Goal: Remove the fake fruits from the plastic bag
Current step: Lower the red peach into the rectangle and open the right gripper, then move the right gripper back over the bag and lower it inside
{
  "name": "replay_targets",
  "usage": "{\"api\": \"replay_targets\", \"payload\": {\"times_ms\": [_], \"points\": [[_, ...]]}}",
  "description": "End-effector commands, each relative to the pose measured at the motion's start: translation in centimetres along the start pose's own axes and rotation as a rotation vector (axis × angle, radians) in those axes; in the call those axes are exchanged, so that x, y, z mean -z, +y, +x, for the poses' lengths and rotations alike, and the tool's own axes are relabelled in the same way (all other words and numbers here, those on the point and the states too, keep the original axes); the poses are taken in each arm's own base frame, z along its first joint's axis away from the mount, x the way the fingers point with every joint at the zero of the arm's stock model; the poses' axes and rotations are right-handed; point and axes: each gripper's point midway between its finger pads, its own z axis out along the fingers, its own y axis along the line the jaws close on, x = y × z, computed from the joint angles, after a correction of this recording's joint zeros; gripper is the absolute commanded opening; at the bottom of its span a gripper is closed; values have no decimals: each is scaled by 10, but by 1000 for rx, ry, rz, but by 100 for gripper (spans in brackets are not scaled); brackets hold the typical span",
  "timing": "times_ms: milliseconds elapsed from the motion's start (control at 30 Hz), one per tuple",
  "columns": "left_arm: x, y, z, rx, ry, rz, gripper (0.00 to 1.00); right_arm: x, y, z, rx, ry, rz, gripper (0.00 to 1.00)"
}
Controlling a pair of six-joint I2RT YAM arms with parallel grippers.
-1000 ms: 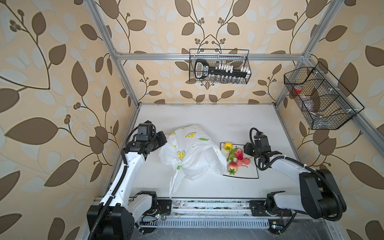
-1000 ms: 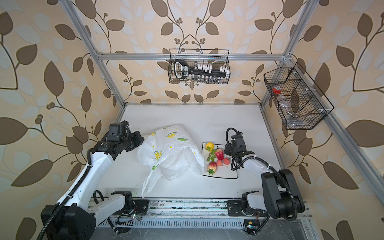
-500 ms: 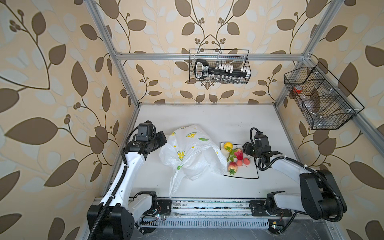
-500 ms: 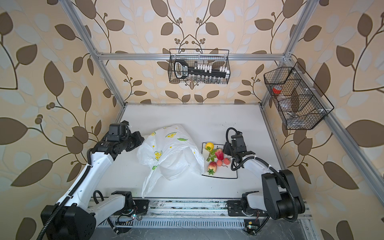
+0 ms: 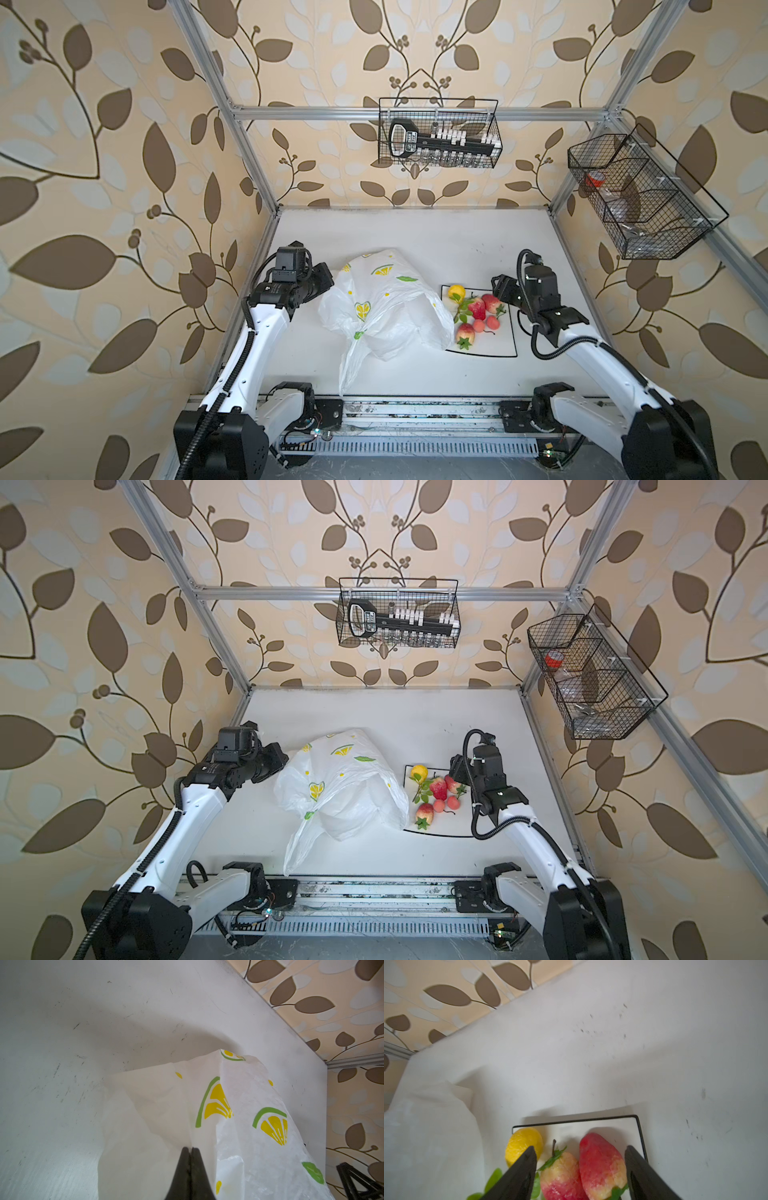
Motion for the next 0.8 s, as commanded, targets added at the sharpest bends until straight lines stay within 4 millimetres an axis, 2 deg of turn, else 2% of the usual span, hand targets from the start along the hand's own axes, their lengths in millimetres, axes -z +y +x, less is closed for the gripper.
{"api": "replay_targets", "payload": {"times_ms": [0,100,333,500,633,767], "points": [[8,-7,-12,-22,-40,27,0,28,24,-11,17,-14,-93,63],[7,-7,-12,-19,-38,27,0,53,57,-10,52,-29,-208,57],[6,-7,-11,-18,-34,24,0,103,137,23,192,-16,-458,44],[6,-6,-11,-20,-33,23,0,134,192,66,372,-18,-612,42],[6,-6,-10,-22,-30,23,0,149,222,99,470,-16,-721,40],[6,-7,-9,-22,-27,28,0,164,253,143,554,15,-852,39]]}}
